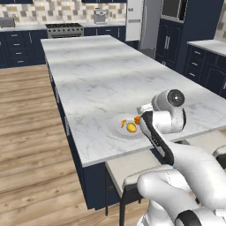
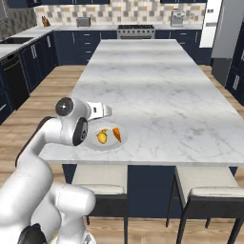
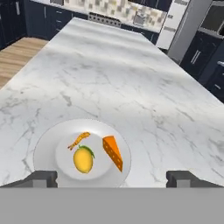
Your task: Take the cheese, shrimp, and lemon from the fridge and place them on the plate on the dining counter to create an appetizer plate.
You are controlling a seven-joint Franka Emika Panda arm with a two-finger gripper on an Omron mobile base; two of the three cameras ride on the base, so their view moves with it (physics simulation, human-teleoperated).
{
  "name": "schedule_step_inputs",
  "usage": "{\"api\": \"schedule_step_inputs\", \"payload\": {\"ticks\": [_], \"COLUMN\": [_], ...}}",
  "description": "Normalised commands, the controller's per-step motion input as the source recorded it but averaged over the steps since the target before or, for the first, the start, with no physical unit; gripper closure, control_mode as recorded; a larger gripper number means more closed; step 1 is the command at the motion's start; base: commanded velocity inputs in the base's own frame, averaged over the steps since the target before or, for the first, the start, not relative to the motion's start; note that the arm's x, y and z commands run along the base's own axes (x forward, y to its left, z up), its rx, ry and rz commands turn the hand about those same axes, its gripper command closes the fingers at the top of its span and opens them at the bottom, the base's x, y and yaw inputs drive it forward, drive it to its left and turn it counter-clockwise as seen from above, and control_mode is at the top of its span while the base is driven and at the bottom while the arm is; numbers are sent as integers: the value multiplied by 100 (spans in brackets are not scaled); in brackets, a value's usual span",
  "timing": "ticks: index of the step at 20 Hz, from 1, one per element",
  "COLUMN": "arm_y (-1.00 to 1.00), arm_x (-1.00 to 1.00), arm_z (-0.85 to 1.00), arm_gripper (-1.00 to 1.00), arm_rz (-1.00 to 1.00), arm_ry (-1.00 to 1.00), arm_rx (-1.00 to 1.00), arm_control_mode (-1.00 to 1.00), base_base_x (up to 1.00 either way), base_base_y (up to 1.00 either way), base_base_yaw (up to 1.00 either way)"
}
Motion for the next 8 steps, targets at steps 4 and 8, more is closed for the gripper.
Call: {"api": "schedule_step_inputs", "payload": {"ticks": [4, 8], "arm_y": [-22, -19], "arm_x": [-100, -100], "arm_z": [66, 75], "arm_gripper": [-100, -100], "arm_rz": [-5, 0], "arm_ry": [-11, -9], "arm_rx": [0, 0], "arm_control_mode": [-100, -100], "base_base_x": [0, 0], "base_base_y": [0, 0], "base_base_yaw": [0, 0]}}
